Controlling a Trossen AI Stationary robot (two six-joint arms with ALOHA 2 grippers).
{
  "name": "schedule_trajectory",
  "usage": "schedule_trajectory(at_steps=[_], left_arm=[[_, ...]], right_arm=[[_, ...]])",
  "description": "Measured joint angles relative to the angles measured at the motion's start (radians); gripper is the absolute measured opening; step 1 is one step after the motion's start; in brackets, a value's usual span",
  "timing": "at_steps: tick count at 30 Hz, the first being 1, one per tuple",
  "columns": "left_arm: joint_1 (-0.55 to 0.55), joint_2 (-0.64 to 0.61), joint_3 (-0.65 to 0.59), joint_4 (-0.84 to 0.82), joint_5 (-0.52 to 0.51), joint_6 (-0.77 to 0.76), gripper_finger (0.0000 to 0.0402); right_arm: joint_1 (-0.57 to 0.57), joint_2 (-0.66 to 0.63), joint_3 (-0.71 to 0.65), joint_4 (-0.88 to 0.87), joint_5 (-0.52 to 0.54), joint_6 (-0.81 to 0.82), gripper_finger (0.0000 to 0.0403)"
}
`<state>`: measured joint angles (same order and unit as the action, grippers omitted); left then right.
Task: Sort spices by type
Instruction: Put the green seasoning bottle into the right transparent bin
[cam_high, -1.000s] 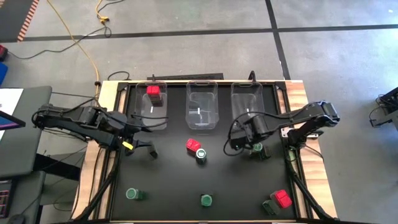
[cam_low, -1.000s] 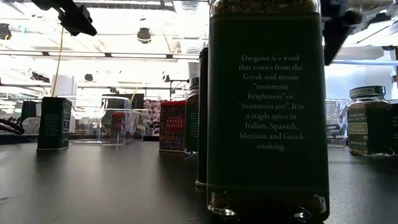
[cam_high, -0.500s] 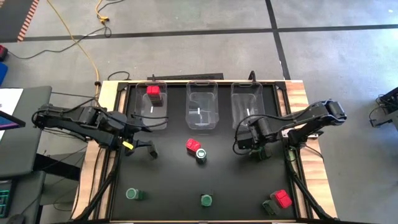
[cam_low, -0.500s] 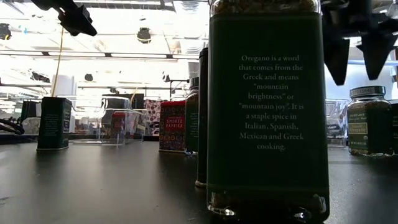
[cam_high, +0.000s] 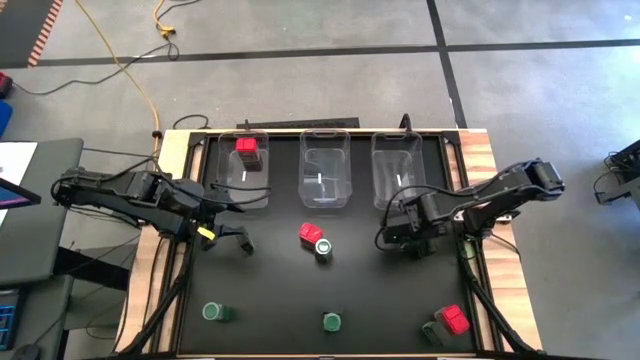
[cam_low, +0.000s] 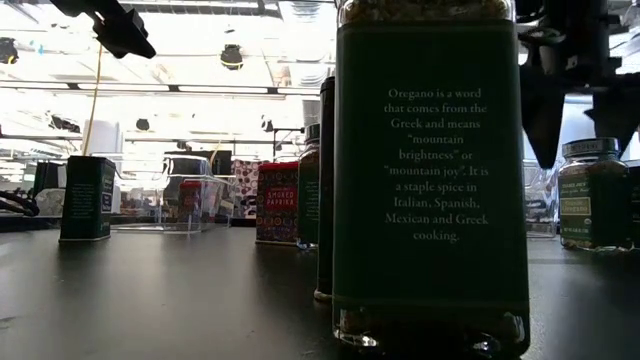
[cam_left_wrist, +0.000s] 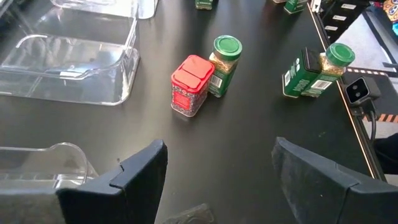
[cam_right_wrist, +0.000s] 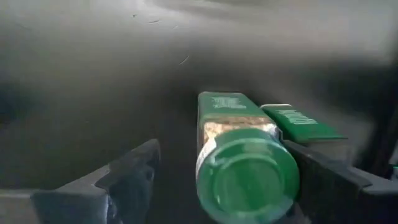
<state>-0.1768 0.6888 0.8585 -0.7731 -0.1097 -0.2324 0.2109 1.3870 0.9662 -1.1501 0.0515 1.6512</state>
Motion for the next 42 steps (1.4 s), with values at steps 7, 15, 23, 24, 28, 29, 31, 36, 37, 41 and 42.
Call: schedule_trajectory(at_steps=[7, 15, 23, 24, 28, 29, 31, 36, 37, 41, 42], left_arm=[[0.000, 0.000, 0.000, 0.000, -0.002, 0.001, 0.0277], [0.000, 0.000, 0.000, 0.000, -0.003, 0.011, 0.0277], [0.000, 0.000, 0.000, 0.007, -0.003, -0.002, 0.0277], [0.000, 0.000, 0.000, 0.008, -0.003, -0.002, 0.0277], [0.000, 0.000, 0.000, 0.029, -0.020, -0.002, 0.0277], [0.000, 0.000, 0.000, 0.034, -0.026, 0.001, 0.0277], [0.000, 0.000, 0.000, 0.036, -0.046, 0.002, 0.0277], [0.000, 0.000, 0.000, 0.038, -0.053, -0.002, 0.0277], [0.000, 0.000, 0.000, 0.038, -0.053, -0.006, 0.0277], [0.000, 0.000, 0.000, 0.038, -0.055, -0.009, 0.0277], [0.000, 0.000, 0.000, 0.038, -0.055, -0.010, 0.0277]], right_arm=[[-0.009, 0.032, -0.010, 0.000, -0.016, -0.002, 0.0284], [-0.034, 0.023, -0.008, 0.015, -0.054, -0.065, 0.0219], [-0.021, -0.091, 0.177, 0.032, -0.023, -0.213, 0.0219], [-0.023, -0.114, 0.207, 0.034, 0.008, -0.250, 0.0219], [-0.084, -0.208, 0.304, 0.035, 0.158, -0.480, 0.0219], [-0.111, -0.228, 0.317, 0.033, 0.204, -0.551, 0.0219], [-0.183, -0.259, 0.335, 0.032, 0.287, -0.703, 0.0219], [-0.468, -0.283, 0.355, 0.030, 0.244, -1.131, 0.0219], [-0.529, -0.275, 0.356, 0.039, 0.207, -1.221, 0.0219], [-0.793, -0.197, 0.356, 0.040, -0.036, -1.578, 0.0219], [-0.846, -0.168, 0.356, 0.035, -0.091, -1.654, 0.0219]])
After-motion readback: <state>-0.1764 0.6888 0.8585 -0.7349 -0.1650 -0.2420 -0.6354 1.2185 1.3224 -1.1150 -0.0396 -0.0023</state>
